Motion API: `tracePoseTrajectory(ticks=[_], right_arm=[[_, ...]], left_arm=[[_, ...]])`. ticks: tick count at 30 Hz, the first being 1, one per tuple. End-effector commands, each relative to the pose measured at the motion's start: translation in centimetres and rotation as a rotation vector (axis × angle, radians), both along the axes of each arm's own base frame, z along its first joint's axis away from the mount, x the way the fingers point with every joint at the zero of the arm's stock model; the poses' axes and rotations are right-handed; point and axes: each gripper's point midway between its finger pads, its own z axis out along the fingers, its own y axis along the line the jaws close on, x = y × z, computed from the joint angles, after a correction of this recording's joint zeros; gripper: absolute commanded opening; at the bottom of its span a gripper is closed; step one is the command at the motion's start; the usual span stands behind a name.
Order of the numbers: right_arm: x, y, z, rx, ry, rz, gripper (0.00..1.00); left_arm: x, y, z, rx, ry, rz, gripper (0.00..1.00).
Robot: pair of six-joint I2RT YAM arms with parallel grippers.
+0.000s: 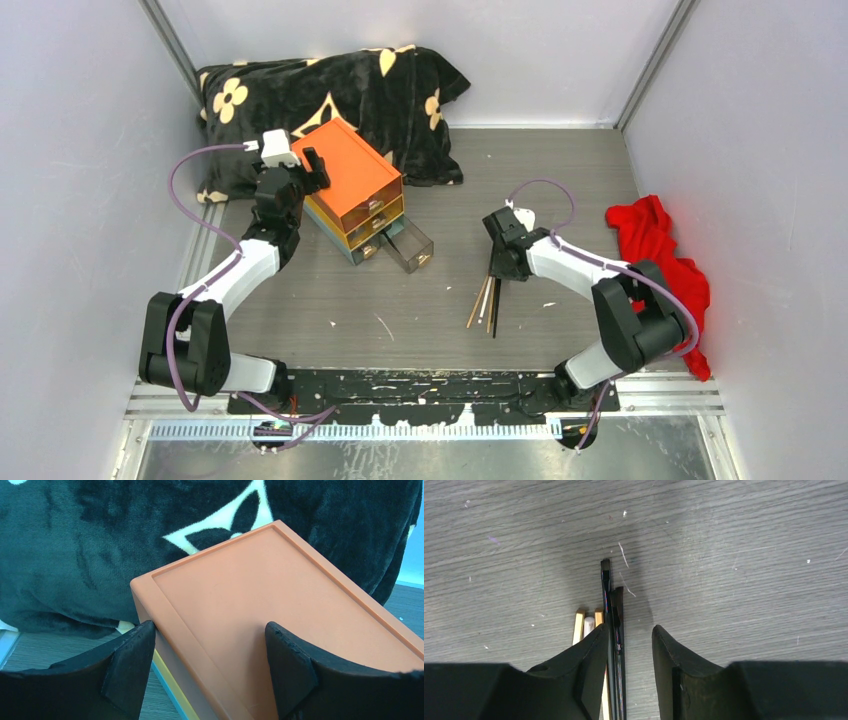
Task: Organize the makeup
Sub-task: Pick up the makeup brush from the center of the board.
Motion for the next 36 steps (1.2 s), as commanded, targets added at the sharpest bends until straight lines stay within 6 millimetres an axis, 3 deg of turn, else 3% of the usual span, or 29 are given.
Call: tracePoseTrajectory(ticks=[1,20,29,32,36], right_arm=[[1.6,0.1,0.3,0.013,-0.046,-0.008,0.43],[2.0,-1.1,-1.3,-0.005,-0.020,-0.029,0.38],[1.6,-1.8,-1.8,-0.028,-0.011,-0.030,0.03],[1.5,-2.2,-1.5,-0.042,-0.026,-0.038,0.01],[1.8,-2.8,0.5,-0.066,-0.076,-0.042,0.01]], left_arm=[[-4.5,-2.8,-12.3,0.095,0.417,-0.193,0.77],[-4.6,-2.8,-12.3,0.096,0.417,-0.193,0.77],[-4.6,-2.8,-12.3,0.095,0.415,-0.192,0.77],[-4.6,-2.8,-12.2,0.096,0.415,-0.193,0.77],[-4.6,-2.8,-12.2,0.095,0.414,-0.192,0.77]])
